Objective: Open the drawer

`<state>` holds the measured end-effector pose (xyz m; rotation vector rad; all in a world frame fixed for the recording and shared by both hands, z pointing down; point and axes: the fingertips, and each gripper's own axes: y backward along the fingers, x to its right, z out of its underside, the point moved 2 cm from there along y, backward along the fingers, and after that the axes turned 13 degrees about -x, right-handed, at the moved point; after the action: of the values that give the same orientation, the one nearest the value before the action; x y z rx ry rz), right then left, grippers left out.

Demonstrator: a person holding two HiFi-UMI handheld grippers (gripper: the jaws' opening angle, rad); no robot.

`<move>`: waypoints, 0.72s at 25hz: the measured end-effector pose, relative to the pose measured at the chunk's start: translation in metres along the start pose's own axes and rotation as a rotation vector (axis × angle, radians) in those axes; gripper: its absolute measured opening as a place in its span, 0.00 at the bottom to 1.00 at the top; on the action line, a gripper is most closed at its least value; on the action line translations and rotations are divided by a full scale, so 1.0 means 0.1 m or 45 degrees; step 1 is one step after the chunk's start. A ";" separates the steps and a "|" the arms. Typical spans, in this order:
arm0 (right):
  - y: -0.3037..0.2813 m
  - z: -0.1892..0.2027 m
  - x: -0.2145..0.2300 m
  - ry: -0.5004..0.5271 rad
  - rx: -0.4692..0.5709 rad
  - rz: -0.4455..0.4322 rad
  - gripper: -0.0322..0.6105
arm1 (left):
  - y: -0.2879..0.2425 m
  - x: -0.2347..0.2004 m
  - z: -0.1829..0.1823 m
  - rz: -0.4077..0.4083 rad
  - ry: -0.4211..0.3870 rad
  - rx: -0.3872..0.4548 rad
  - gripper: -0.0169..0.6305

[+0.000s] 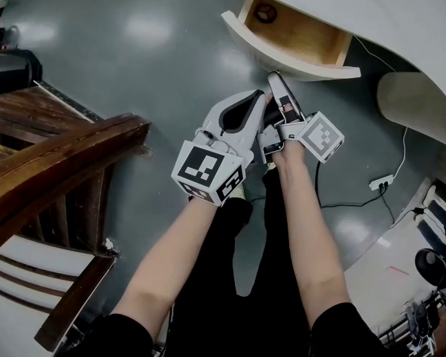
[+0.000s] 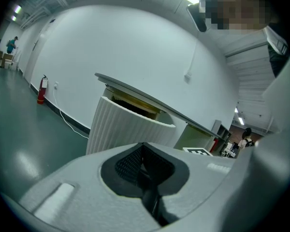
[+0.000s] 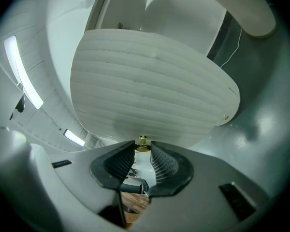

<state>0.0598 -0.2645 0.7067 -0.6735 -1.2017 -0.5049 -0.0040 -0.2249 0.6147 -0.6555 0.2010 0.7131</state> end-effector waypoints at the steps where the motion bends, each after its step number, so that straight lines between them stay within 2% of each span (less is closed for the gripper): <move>1: 0.02 0.04 0.00 -0.003 -0.002 0.001 0.22 | 0.03 0.02 0.02 0.001 0.001 -0.001 0.04; 18: 0.27 0.63 -0.08 -0.051 -0.077 0.027 0.22 | 0.58 0.27 0.25 -0.006 0.006 -0.016 0.04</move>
<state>0.0330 -0.2007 0.7074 -0.7506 -1.2198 -0.5136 -0.0234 -0.1623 0.5960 -0.6693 0.1994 0.7085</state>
